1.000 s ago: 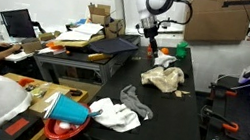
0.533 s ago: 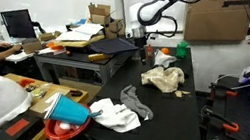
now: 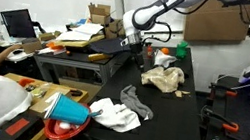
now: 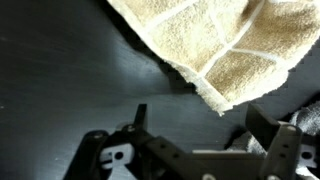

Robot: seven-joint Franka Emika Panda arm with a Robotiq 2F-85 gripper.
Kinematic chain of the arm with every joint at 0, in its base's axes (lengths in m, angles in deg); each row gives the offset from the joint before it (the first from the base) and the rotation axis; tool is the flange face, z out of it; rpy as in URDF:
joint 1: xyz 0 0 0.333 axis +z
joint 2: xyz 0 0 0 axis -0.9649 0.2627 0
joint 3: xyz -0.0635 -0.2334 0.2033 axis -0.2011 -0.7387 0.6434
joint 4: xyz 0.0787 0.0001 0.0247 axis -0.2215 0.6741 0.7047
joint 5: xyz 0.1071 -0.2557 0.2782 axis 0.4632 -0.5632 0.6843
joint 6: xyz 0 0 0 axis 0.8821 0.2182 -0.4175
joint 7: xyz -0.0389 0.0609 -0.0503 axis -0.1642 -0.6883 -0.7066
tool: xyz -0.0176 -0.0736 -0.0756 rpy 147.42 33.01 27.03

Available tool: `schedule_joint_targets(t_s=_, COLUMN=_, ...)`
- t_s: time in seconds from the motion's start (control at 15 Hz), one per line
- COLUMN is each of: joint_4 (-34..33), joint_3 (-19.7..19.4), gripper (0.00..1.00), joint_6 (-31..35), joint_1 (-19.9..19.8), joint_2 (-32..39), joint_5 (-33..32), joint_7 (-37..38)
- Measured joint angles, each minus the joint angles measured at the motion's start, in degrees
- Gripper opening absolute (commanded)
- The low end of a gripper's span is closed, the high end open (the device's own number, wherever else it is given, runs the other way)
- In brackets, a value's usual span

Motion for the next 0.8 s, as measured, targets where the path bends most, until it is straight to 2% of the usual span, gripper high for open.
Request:
schedule_joint_targets(t_s=0.4, joint_4=-0.95, joint_3=0.73, gripper=1.00, joint_6=-6.94, joint_1=-0.21, joint_2=-3.44, joint_5=-2.58, joint_7=-1.41)
schedule_joint_targets(t_s=0.47, joint_4=-1.26, joint_3=0.95, gripper=0.75, joint_6=-8.22, joint_1=-0.33, joint_2=-3.89, joint_5=-2.90, joint_7=-2.16)
schedule_joint_targets(t_s=0.53, joint_4=-1.63, joint_3=1.35, gripper=0.74, joint_6=-9.53, joint_1=-0.49, joint_2=-4.42, joint_5=-3.30, joint_7=-2.77)
schedule_joint_targets(t_s=0.8, joint_4=-2.67, joint_3=3.30, gripper=0.42, joint_6=-12.80, joint_1=-1.09, joint_2=-6.42, joint_5=-4.19, joint_7=-4.76)
